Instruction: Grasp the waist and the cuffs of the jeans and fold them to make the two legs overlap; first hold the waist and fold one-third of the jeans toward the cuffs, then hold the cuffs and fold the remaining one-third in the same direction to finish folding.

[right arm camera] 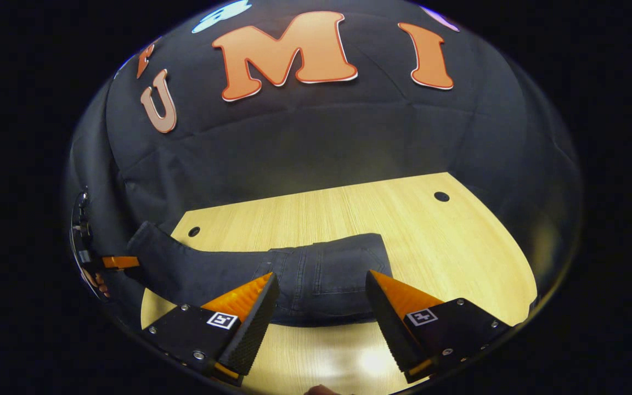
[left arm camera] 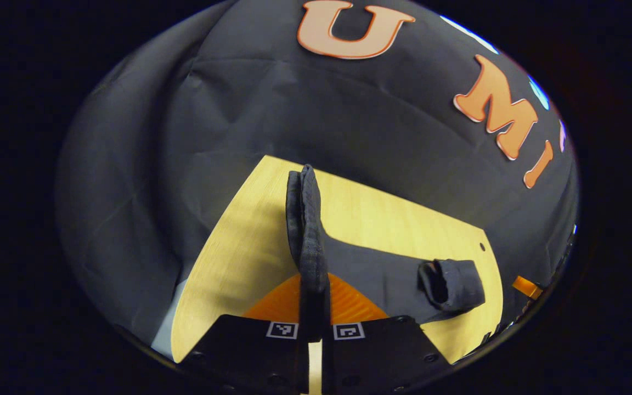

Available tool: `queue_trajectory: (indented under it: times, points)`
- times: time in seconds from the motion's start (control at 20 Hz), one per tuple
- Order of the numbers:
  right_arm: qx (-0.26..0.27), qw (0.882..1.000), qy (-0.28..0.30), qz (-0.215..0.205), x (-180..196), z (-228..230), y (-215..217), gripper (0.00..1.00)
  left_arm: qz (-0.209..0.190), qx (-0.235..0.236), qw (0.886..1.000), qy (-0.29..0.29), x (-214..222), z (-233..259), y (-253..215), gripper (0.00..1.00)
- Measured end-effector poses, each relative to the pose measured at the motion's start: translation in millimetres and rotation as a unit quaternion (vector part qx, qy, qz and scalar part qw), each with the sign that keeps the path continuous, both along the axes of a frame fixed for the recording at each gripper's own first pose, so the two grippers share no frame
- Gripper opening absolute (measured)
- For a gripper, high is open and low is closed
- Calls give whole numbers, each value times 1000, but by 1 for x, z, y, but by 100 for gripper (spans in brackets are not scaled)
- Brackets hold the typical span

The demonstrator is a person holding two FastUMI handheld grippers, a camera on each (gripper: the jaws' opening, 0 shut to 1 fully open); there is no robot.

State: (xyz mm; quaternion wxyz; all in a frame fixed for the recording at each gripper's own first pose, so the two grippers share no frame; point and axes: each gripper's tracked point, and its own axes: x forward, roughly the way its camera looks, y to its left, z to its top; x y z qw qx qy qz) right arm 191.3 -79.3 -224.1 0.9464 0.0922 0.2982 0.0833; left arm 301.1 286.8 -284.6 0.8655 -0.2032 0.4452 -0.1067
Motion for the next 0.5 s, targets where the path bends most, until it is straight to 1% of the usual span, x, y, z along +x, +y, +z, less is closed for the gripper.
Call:
queue_trajectory:
  times: [0.3,0.4,0.5]
  points:
    - [-15,999,-50,15,7,20,-21,97,-12,-21,999,-40,-18,43,3,9]
    - [-20,998,-59,18,8,21,-29,97,-21,-31,998,-52,-21,66,-21,9]
    - [-25,997,-64,21,8,20,-41,97,-37,-32,996,-68,-18,90,-56,9]
